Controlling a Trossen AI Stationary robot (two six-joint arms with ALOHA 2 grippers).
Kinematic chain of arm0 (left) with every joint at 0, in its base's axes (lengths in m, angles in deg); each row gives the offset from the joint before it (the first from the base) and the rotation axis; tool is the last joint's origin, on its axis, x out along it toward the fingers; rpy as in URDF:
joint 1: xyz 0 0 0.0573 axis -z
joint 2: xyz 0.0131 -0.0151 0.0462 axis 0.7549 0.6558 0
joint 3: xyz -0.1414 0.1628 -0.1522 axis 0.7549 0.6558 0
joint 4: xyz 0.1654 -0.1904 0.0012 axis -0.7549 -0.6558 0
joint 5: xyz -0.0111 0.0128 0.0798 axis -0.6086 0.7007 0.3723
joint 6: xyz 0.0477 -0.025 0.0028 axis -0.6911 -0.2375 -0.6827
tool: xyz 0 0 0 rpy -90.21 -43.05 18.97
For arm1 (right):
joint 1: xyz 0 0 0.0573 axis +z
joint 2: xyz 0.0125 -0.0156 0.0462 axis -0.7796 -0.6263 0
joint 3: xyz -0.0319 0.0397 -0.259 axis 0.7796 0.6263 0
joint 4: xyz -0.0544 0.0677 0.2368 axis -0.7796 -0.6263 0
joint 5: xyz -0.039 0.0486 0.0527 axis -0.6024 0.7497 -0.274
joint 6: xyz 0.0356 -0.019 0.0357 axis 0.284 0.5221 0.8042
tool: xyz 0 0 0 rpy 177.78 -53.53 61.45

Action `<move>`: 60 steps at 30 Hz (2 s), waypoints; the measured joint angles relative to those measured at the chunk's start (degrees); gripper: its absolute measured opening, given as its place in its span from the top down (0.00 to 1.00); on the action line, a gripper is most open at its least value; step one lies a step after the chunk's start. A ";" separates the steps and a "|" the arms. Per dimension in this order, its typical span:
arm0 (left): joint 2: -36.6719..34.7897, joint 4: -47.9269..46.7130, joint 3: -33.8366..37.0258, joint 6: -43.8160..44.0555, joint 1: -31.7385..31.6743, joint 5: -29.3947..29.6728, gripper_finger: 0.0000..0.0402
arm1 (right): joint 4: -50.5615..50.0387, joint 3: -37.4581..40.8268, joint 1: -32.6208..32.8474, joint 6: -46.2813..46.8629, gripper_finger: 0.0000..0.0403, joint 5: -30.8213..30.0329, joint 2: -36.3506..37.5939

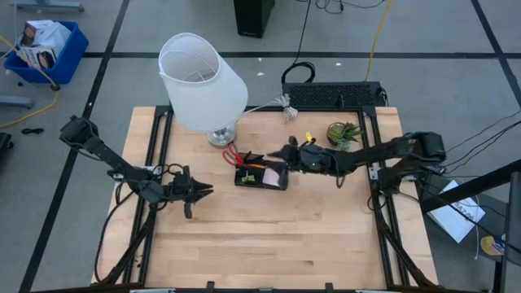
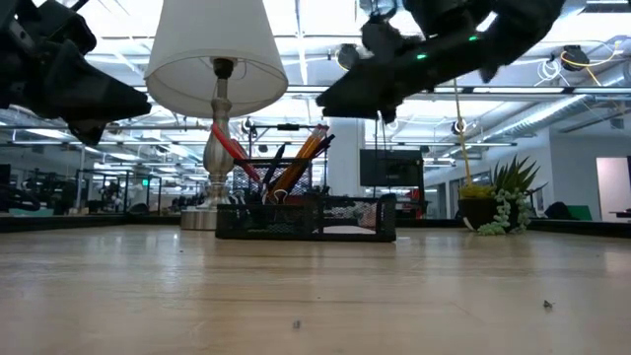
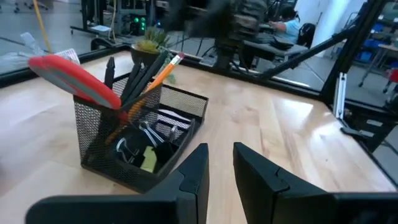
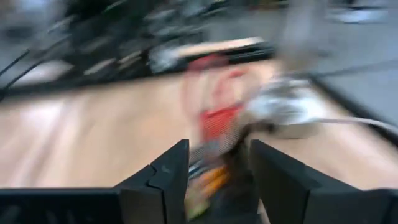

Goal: Pick and place office supplies into organizer
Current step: Return to Home Position

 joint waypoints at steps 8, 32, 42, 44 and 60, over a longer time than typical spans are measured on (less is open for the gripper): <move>-0.03 -3.68 -0.02 -3.07 -0.71 -3.36 0.81 | 10.44 13.06 6.80 -4.59 0.60 19.01 8.54; -23.19 -21.74 0.00 -10.31 -4.14 -6.14 0.81 | -14.63 30.76 12.15 -9.19 0.60 9.26 52.04; -32.46 -35.99 0.00 -3.24 -1.75 -0.89 0.81 | -23.64 34.16 12.15 -8.74 0.60 9.65 69.06; -33.82 -35.94 0.00 -4.56 -1.04 -0.83 0.81 | -23.64 35.85 12.15 -8.71 0.60 9.59 72.74; -37.17 -36.52 0.00 -10.55 2.38 3.30 0.81 | -29.98 43.83 11.25 -7.33 0.60 8.17 86.49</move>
